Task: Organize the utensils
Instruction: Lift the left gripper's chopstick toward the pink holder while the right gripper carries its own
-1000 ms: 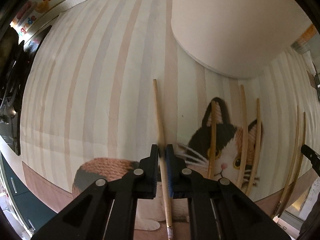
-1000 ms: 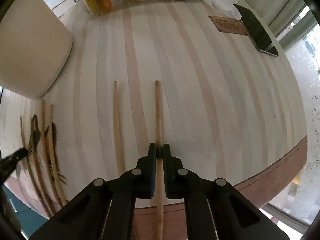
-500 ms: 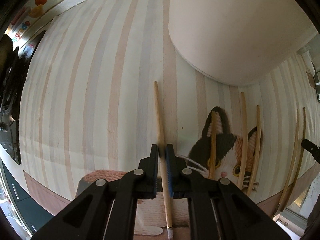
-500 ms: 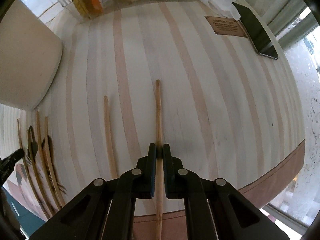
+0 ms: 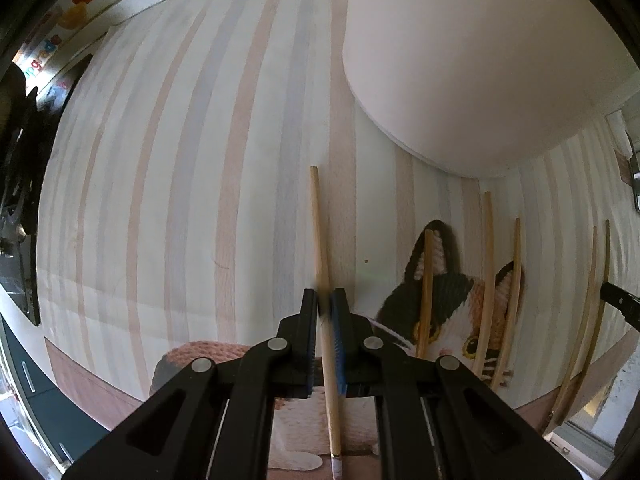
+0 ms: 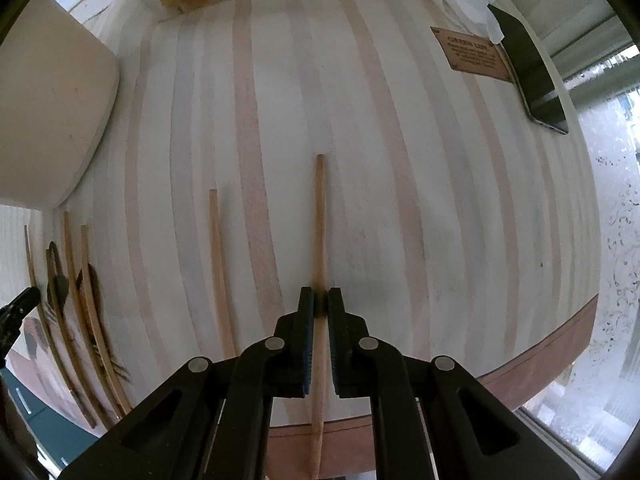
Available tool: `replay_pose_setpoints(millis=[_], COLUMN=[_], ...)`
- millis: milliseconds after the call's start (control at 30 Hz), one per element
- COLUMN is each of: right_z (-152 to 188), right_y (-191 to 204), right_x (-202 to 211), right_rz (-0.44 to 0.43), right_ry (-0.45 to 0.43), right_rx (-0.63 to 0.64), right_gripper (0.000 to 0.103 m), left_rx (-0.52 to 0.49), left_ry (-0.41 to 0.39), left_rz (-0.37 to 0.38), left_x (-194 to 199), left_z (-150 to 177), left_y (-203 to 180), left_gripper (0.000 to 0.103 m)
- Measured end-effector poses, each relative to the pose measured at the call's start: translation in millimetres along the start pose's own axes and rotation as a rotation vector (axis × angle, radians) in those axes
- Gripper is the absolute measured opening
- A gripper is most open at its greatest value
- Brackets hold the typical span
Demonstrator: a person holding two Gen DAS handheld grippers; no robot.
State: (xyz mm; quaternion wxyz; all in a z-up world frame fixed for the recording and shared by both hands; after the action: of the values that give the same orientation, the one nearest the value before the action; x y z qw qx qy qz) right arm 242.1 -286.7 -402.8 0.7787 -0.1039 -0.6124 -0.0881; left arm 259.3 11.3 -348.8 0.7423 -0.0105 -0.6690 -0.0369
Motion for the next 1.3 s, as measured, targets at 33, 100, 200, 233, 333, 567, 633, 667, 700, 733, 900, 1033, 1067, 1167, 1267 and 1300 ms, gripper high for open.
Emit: replay_pose_setpoints(millis=[33,100,200,233,333,567,633,667,700,733,900,1033,1067,1167,1267,1300], right_z=[-1,-2,1,2,7,9,16,17,27,28,35,36,35,34,32,31], right_y=[0,-1,-5,-6,-10,-14,-11,-12,-14,-11,-8,-8,-8,-7,-4,-1], right_x=[0,1,3,4,18,73,84,91,99,108,145,174,184,211,238,250], right_rz=[-0.005,-0.015,-0.018,-0.023,-0.033,-0.058,-0.06,-0.061,-0.063,-0.06,-0.078,-0.113,-0.125,-0.197,-0.269,-0.288], right_ry=[-0.005,-0.018,-0.042,-0.05,-0.105,-0.27,-0.309,-0.329,-0.348,-0.374,-0.468,-0.538,-0.557,-0.588,-0.602,-0.616], right_rx=[-0.008,-0.029,-0.048,-0.053,-0.064,-0.065,-0.058,-0.054,-0.053,-0.05,-0.038,-0.036,-0.036,-0.035,-0.027,-0.016], right_gripper=[0.008,0.007,0.007,0.007,0.007,0.007,0.007,0.006,0.006,0.006,0.006,0.006,0.006,0.006,0.006,0.006], left_rx=[0.004,0.005,0.016,0.021,0.05,0.106,0.112,0.113,0.115,0.118,0.134,0.143,0.145,0.152,0.145,0.137], left_ry=[-0.006,-0.027,-0.072,-0.088,-0.156,-0.326,-0.368,-0.382,-0.4,-0.415,-0.49,-0.551,-0.563,-0.607,-0.655,-0.67], left_rz=[-0.006,-0.048,-0.073,-0.081,-0.096,-0.089,-0.073,-0.067,-0.06,-0.054,-0.021,0.022,0.035,0.082,0.116,0.122], left_x=[0,1,13,18,42,108,124,128,136,143,180,217,227,260,294,306], left_z=[-1,0,1,1,1,5,7,7,8,9,13,16,16,18,22,23], left_y=[0,2,5,7,14,27,26,28,29,27,24,26,25,28,26,24], left_gripper=[0.005,0.004,0.004,0.004,0.004,0.004,0.004,0.004,0.004,0.004,0.004,0.004,0.004,0.004,0.004,0.004])
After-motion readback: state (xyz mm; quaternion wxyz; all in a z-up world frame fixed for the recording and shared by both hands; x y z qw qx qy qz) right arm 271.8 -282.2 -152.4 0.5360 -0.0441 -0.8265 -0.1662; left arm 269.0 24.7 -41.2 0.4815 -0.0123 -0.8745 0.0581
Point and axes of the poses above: each gripper's, at about its wrist camera, not at the fingertips, and x roughly against the way its jaws point, y to its left, z to its underside, the point moved 5 cm from there along -x, roughly the way its jaws point, and after that the axes turned 11 degrees about y, right-handed, at the moved point
